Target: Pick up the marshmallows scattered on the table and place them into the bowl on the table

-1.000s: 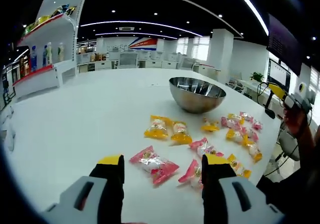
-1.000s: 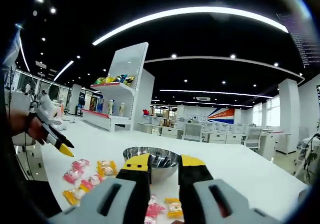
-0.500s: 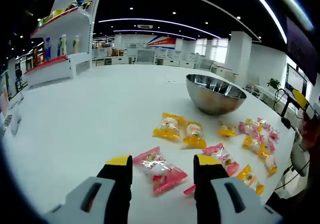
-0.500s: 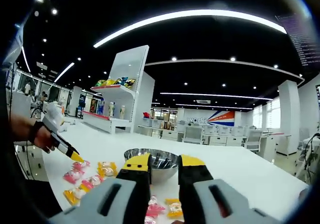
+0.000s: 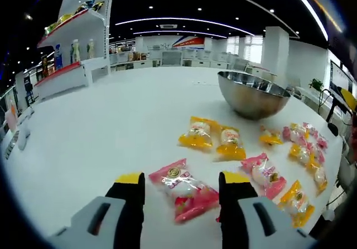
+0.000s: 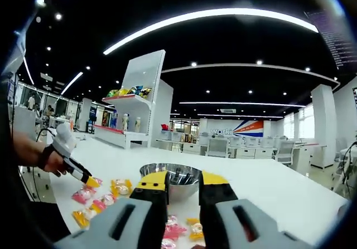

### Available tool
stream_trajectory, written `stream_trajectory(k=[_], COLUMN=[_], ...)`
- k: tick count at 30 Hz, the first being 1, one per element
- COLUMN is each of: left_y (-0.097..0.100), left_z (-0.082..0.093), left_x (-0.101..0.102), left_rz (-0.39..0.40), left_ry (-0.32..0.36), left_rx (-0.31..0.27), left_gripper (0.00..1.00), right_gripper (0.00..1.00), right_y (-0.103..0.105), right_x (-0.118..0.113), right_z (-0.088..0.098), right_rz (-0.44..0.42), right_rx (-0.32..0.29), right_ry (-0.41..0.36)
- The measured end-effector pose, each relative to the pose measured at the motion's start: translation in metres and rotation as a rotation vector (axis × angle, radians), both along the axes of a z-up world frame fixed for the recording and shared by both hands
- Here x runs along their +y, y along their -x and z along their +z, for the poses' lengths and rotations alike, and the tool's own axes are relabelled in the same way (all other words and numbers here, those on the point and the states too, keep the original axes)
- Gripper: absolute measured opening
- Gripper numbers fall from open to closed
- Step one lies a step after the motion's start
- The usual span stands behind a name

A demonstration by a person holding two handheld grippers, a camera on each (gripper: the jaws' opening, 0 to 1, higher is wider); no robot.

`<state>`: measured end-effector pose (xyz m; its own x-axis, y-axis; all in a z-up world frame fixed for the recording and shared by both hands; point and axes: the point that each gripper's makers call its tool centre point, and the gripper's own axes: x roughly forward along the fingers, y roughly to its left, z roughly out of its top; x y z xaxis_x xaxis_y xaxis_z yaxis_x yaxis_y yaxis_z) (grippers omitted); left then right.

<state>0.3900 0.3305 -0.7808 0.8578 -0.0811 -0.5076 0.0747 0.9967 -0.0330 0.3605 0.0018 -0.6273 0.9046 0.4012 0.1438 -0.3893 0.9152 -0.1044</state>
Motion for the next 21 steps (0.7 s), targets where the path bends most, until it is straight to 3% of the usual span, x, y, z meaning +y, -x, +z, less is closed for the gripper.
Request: stream_trajectory(k=[7,13,21], left_y=[-0.003,-0.005,-0.007], left_z=[-0.008,-0.01,-0.007], left_x=[0.004,0.011,0.012], left_rz=[0.014,0.023,-0.021], left_ry=[-0.018,-0.037,-0.091], left_rx=[-0.011,-0.02,-0.043], left_gripper=[0.49,0.33,0.28], right_gripper=[0.22,0.22,0.22], right_y=[-0.001,-0.001,0.0], right_x=[0.0,0.0,0.002], right_z=[-0.004,-0.008,-0.013], right_rz=[0.002,0.001,0.007], right_rx=[0.014,0.028,0.041], right_ry=[0.002,0.002,0.002])
